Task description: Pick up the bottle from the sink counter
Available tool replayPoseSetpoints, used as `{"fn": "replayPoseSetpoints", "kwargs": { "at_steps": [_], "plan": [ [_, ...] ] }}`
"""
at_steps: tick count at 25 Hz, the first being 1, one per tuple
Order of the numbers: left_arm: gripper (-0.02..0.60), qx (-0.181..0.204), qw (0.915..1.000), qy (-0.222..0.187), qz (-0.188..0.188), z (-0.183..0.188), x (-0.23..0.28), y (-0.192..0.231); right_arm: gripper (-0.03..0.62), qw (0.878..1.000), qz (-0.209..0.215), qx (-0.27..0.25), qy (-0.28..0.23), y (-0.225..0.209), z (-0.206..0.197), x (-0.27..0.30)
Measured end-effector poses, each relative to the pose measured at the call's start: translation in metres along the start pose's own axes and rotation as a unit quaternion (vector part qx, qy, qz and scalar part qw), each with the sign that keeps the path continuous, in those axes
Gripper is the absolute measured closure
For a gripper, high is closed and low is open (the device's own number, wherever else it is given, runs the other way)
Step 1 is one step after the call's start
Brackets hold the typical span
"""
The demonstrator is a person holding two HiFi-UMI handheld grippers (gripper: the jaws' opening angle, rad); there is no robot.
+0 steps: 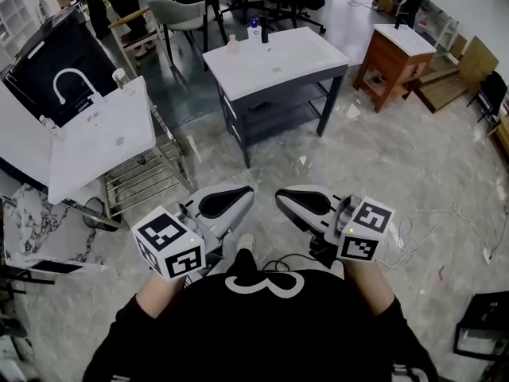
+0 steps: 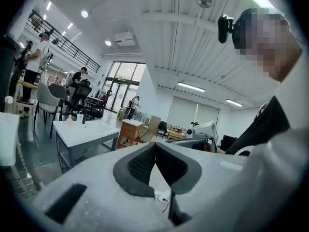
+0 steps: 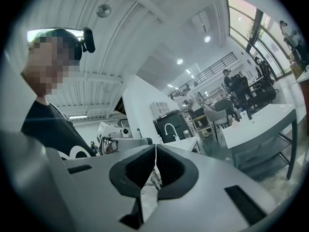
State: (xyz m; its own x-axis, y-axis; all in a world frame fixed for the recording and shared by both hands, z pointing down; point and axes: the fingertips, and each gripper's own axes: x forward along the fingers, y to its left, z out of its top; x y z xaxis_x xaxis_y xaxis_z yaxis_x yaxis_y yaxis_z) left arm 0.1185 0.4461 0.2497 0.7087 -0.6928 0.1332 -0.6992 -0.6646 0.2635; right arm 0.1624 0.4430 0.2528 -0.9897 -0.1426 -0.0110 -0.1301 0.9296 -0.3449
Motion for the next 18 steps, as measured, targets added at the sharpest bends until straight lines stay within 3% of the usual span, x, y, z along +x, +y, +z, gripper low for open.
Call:
{"fn": "replayPoseSetpoints", "kwargs": {
  "at_steps": [5, 12, 18],
  "plan": [
    [0.566, -0.017, 0.9998, 0.008, -0.005, 0.006, 0.016, 0.058, 0.579, 1.000, -0.015, 0.020, 0.006, -0.050, 0.004, 0.036],
    [0.566, -0.012, 0.9996, 0.027, -0.006, 0.012, 0.029, 0.154, 0.579, 0.998, -0.033, 0.054, 0.013, -0.122, 0.007, 0.103],
    [0.566, -0.043, 0.9988, 0.024, -0.010, 0.018, 0.027, 0.227, 0.579, 0.997, -0.038, 0.067, 0.023, -0.159, 0.019, 0.160]
  ]
}}
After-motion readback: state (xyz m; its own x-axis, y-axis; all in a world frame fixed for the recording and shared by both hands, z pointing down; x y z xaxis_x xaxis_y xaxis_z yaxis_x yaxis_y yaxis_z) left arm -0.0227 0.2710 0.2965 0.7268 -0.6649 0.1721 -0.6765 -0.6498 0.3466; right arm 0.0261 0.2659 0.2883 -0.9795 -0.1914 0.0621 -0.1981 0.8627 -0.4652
